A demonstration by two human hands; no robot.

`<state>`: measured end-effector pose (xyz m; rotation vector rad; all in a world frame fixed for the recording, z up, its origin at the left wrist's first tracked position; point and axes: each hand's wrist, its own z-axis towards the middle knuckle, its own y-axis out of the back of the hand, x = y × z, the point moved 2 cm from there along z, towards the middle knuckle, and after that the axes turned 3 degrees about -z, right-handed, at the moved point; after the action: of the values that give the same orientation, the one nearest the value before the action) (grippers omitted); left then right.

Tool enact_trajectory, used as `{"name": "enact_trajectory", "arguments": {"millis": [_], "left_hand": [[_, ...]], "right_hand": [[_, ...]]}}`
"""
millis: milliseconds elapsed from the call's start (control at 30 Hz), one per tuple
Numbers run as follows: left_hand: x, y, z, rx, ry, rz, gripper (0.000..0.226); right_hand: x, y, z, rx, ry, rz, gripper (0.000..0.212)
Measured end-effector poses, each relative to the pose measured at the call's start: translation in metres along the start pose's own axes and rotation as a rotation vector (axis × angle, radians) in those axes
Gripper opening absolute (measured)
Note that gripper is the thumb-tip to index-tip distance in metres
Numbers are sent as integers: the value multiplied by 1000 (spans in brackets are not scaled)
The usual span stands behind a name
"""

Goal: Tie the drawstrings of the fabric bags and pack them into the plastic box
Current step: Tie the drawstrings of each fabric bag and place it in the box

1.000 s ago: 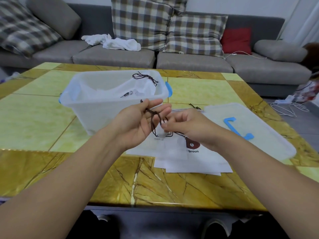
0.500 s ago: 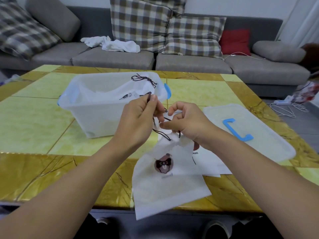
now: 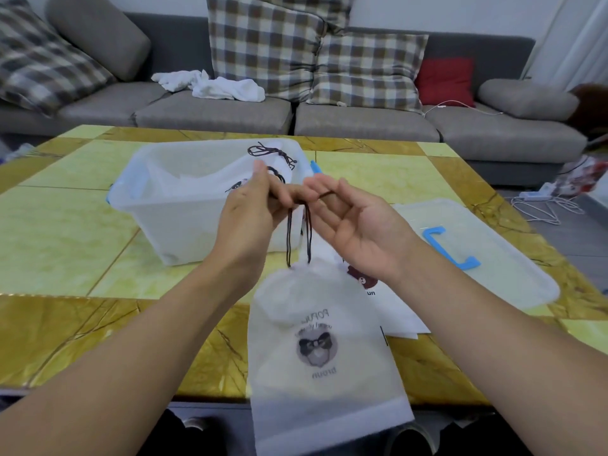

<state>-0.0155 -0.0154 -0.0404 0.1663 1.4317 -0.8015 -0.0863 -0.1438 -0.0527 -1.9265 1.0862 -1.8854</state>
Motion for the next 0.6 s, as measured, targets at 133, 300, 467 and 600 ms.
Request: {"name": "enact_trajectory", "arguments": {"millis": [133, 300, 467, 600], "left_hand": [[-5, 23, 13, -159, 187, -309, 57], [-18, 50, 21, -127, 275, -30, 54], [-28, 41, 25, -165, 200, 387, 50], [-18, 40, 21, -85, 26, 920, 31]], "right_hand": [[20, 18, 3, -154, 64, 218, 20], [39, 45, -1, -217, 57, -132, 27], [47, 33, -4, -170, 206, -700, 26], [34, 24, -11, -48, 286, -1268, 22]]}}
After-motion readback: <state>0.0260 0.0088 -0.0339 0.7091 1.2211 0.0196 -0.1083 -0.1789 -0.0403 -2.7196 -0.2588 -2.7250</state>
